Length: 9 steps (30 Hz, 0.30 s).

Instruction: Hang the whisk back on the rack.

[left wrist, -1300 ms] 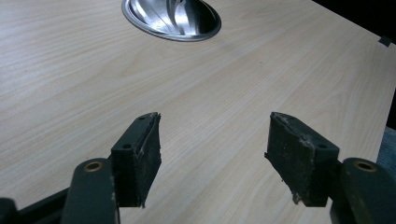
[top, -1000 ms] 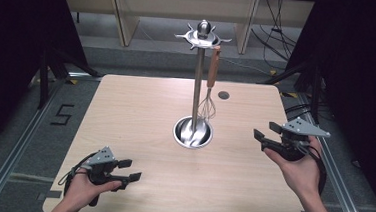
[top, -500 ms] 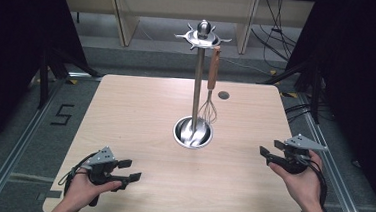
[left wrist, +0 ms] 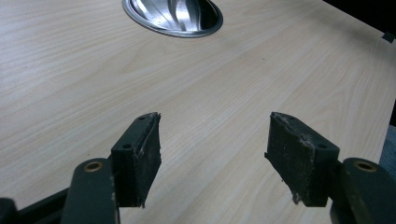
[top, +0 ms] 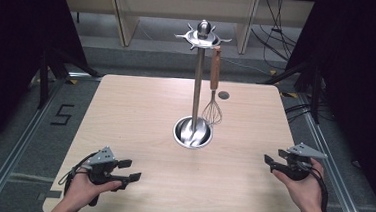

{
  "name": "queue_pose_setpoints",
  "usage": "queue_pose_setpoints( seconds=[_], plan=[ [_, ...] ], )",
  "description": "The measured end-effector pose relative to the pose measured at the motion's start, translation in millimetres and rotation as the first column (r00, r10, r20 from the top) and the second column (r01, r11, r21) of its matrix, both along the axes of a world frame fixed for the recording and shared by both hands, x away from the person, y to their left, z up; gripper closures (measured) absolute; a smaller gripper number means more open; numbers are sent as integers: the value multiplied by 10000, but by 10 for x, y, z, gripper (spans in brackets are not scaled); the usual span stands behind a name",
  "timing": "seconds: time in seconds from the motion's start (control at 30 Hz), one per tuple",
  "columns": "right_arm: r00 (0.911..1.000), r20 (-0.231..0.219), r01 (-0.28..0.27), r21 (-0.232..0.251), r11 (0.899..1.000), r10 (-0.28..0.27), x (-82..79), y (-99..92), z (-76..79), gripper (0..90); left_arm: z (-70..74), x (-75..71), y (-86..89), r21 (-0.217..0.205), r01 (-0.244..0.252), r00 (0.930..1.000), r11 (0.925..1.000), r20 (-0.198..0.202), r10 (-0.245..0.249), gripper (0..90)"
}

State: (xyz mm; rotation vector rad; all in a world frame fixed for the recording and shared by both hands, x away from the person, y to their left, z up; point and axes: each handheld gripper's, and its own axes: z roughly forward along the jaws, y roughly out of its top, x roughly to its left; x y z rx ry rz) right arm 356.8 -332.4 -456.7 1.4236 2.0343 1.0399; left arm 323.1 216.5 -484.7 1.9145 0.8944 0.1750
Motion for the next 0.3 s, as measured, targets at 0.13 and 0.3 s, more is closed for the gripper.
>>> queue_pose_setpoints(
  seconds=[0.13,0.3],
  plan=[
    [9998,205,-73,-268,9996,79,10,-88,-63,410,6,3,-4,87,133,9999,9999,-51,-133,340],
    [9997,-94,213,-4,9998,-213,-19,-67,-76,409,2,5,-17,-37,118,9999,9999,0,-118,340]
  ],
)
